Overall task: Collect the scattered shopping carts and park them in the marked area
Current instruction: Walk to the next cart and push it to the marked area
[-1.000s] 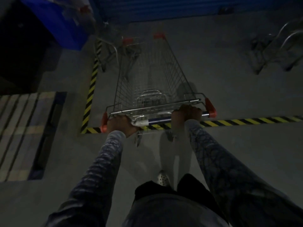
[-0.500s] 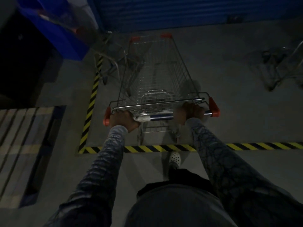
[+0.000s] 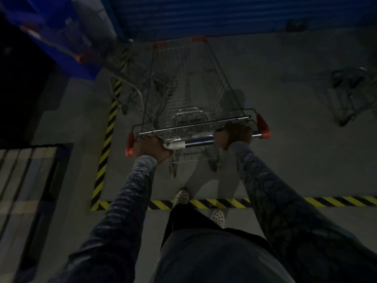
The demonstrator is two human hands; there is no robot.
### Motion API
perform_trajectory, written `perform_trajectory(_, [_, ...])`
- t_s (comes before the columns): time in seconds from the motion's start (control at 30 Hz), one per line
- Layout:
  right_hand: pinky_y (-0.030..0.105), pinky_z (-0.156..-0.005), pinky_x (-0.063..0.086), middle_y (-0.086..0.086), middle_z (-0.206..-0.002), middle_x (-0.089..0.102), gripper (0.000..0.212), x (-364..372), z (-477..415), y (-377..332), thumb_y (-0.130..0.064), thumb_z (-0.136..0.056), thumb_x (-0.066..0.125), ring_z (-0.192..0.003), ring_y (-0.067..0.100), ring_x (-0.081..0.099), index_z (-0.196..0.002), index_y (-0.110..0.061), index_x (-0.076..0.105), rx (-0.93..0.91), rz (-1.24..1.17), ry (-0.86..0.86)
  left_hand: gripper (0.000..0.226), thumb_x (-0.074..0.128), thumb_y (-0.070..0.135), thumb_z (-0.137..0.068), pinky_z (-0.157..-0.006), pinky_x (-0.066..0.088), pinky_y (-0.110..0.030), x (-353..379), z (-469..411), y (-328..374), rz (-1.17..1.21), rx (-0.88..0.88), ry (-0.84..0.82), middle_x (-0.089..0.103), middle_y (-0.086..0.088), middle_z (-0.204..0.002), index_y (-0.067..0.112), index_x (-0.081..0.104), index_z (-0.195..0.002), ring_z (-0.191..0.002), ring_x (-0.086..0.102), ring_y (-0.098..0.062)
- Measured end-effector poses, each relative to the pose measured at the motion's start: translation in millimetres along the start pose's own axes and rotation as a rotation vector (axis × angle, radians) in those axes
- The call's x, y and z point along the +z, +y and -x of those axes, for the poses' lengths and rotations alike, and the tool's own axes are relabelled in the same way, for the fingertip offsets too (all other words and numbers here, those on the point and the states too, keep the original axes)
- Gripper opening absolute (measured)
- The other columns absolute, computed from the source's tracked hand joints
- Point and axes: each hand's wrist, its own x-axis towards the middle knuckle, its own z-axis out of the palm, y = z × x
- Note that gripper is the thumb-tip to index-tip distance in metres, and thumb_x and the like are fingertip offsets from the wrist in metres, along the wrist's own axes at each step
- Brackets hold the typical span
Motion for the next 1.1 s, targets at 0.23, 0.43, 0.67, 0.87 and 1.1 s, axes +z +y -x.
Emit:
perform_trajectory(0.23, [0.042, -0.098, 0.039, 0.007, -0.119, 0.067, 0.053, 6, -69, -44, -0.052, -0.093, 0.032, -0.112, 0.03, 0.062, -0.113, -0.018, 0.067, -0.017, 0.043, -0.049, 0.059, 0.044, 0.07, -0.084, -0.106, 0.032, -0.041, -29, -79, -19, -0.053, 0.054, -0.028, 0.069, -0.002, -0.116, 0.024, 0.07, -0.111, -0.114, 0.061, -0.027])
perform_trajectory(0.43, [0.052, -0.102, 0.03, 0.004, -0.082, 0.071, 0.062, 11, -97, -77, -0.061, -0.093, 0.024, -0.087, 0.03, 0.066, -0.08, -0.021, 0.069, -0.195, 0.044, 0.223, 0.089, 0.031, 0.086, -0.057, -0.11, 0.033, -0.053, -20, -169, -52, 0.049, -0.003, -0.054, 0.069, -0.005, -0.116, 0.027, 0.068, -0.113, -0.113, 0.061, -0.031])
perform_trajectory(0.67, [0.045, -0.092, 0.032, 0.005, -0.096, 0.059, 0.043, 37, -113, -116, -0.06, -0.096, 0.043, -0.096, 0.031, 0.055, -0.092, -0.023, 0.066, -0.18, -0.154, 0.517, 0.076, 0.047, 0.078, -0.066, -0.096, 0.047, -0.043, -26, -241, -78, 0.071, 0.156, -0.033, 0.069, -0.004, -0.119, 0.031, 0.066, -0.122, -0.113, 0.062, -0.033])
perform_trajectory(0.87, [0.047, -0.092, 0.032, 0.011, -0.101, 0.06, 0.049, 32, -136, -134, -0.06, -0.091, 0.04, -0.098, 0.036, 0.055, -0.096, -0.02, 0.067, -0.157, -0.14, 0.437, 0.053, 0.058, 0.074, -0.067, -0.099, 0.046, -0.039, -23, -264, -98, 0.436, 0.425, 0.09, 0.073, 0.001, -0.094, 0.029, 0.069, -0.093, -0.096, 0.067, -0.023])
perform_trajectory(1.1, [0.05, -0.1, 0.03, 0.018, -0.12, 0.059, 0.078, 16, -152, -165, -0.067, -0.086, 0.012, -0.114, 0.039, 0.051, -0.123, -0.018, 0.06, -0.045, -0.036, 0.238, 0.047, 0.06, 0.071, -0.082, -0.099, 0.047, -0.035, -25, -279, -104, 0.727, 0.402, 0.195, 0.075, 0.005, -0.098, 0.029, 0.077, -0.097, -0.096, 0.067, -0.015])
